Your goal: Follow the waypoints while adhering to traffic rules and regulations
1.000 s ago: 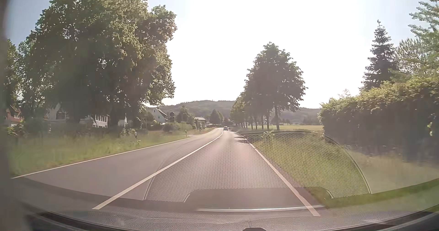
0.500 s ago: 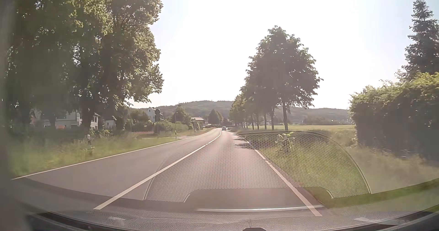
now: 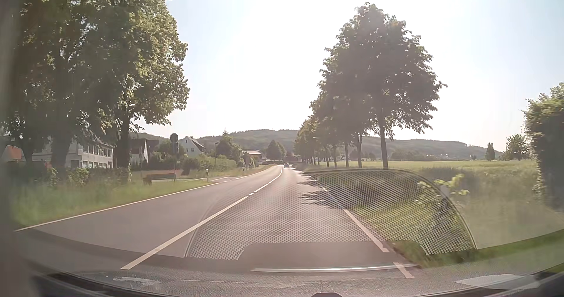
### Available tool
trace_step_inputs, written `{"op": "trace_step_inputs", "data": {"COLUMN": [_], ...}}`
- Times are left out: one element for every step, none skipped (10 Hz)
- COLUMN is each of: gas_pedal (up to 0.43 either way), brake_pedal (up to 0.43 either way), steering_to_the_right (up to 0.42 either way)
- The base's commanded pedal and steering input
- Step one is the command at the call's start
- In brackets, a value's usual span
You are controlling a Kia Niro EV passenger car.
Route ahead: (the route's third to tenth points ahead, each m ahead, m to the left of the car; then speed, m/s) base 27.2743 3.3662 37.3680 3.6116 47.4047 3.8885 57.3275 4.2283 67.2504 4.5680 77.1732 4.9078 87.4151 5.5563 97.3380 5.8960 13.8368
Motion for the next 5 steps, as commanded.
{"op": "trace_step_inputs", "data": {"gas_pedal": [0.197,0.189,0.189,0.189,0.189], "brake_pedal": [0.0,0.0,0.0,0.0,0.0], "steering_to_the_right": [-0.002,-0.003,-0.004,-0.004,-0.004]}}
